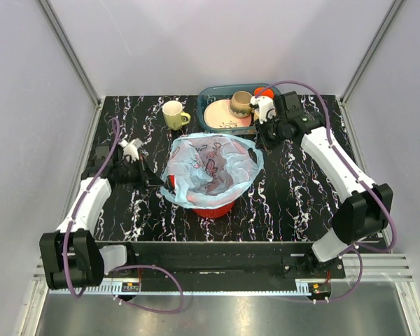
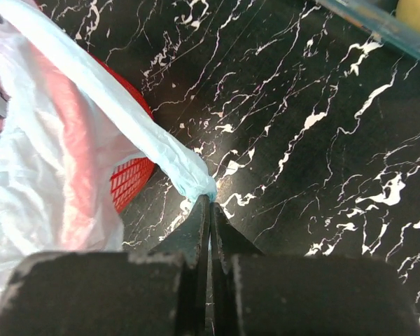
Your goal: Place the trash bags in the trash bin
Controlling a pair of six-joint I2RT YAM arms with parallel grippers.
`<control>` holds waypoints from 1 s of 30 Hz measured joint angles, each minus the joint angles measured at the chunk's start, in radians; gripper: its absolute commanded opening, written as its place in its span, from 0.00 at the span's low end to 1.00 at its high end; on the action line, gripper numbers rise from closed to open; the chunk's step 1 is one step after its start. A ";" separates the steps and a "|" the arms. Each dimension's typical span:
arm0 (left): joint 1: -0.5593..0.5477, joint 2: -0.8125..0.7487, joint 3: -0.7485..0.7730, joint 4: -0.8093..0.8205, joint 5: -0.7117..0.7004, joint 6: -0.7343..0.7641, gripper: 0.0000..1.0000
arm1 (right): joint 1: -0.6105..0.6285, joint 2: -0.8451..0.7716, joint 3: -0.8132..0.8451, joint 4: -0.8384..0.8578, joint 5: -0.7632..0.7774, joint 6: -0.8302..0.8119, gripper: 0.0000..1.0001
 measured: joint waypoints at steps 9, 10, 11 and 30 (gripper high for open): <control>-0.048 0.085 -0.014 0.077 -0.063 -0.019 0.00 | 0.000 0.025 -0.095 0.076 -0.021 0.019 0.00; -0.051 0.096 -0.017 0.085 -0.068 -0.019 0.00 | 0.000 0.031 -0.106 0.084 -0.023 0.024 0.00; -0.054 0.111 -0.020 0.094 -0.074 -0.019 0.00 | 0.000 0.037 -0.116 0.095 -0.024 0.031 0.00; -0.117 0.358 -0.021 0.178 -0.147 -0.021 0.00 | 0.000 0.130 -0.212 0.204 -0.040 0.097 0.00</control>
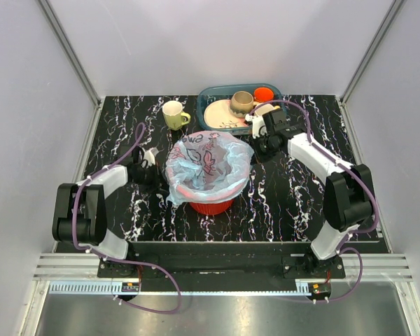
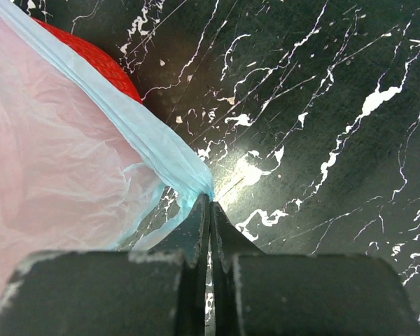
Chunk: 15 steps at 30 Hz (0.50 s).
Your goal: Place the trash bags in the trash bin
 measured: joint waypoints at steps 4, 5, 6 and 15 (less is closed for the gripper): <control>-0.012 0.000 0.006 0.007 -0.005 0.007 0.00 | 0.000 0.008 -0.012 0.004 0.000 0.001 0.00; -0.015 -0.002 0.006 0.010 -0.006 0.008 0.00 | -0.003 0.008 -0.014 0.003 -0.002 0.001 0.00; -0.017 -0.005 0.006 0.010 -0.007 0.011 0.00 | -0.004 0.008 -0.014 0.001 -0.003 0.001 0.00; -0.020 -0.039 0.006 0.009 -0.062 0.047 0.00 | -0.079 -0.047 -0.049 -0.019 -0.019 0.004 0.00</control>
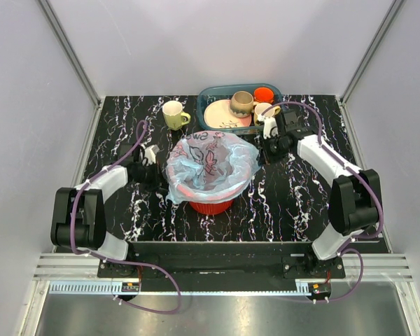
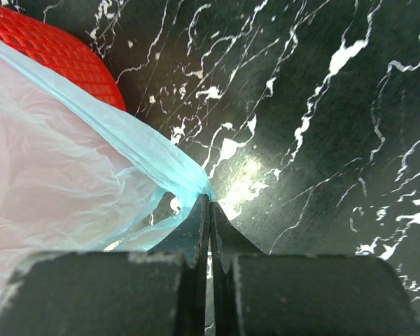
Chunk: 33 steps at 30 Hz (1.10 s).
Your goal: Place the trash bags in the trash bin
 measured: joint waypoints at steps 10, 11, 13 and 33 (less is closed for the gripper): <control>0.000 0.076 0.051 -0.006 -0.053 0.025 0.00 | 0.001 0.063 -0.031 0.021 -0.018 0.061 0.00; 0.001 0.086 0.056 -0.006 -0.059 0.027 0.00 | 0.001 0.073 -0.032 0.025 -0.018 0.066 0.00; 0.002 0.102 0.061 -0.008 -0.070 0.034 0.00 | 0.001 0.099 -0.040 0.034 -0.018 0.078 0.00; 0.054 -0.020 0.101 -0.113 -0.042 0.231 0.78 | -0.002 0.003 -0.159 0.018 -0.043 0.026 0.89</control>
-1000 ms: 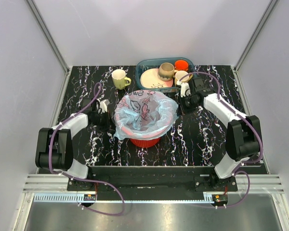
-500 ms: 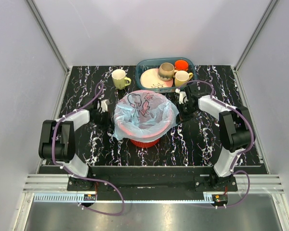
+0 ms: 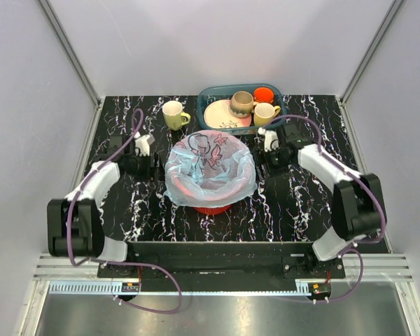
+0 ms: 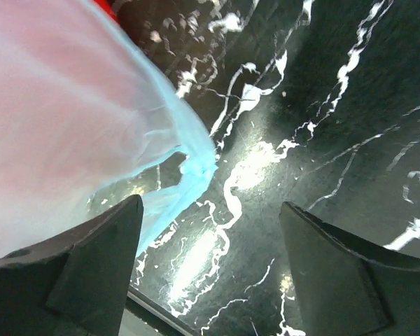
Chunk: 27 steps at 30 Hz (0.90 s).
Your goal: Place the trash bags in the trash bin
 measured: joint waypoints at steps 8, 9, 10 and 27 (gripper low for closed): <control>0.095 -0.273 0.051 -0.065 0.091 0.112 0.80 | -0.030 -0.310 0.008 -0.055 0.003 -0.054 0.92; 0.123 -0.289 0.058 -0.074 0.106 0.137 0.81 | -0.046 -0.323 0.011 -0.065 0.002 -0.066 0.92; 0.147 -0.294 0.066 -0.085 0.114 0.155 0.81 | -0.074 -0.332 0.017 -0.085 -0.007 -0.085 0.92; 0.122 -0.288 0.199 -0.554 0.489 1.125 0.75 | -0.066 -0.364 0.140 -0.320 -0.402 -0.742 0.94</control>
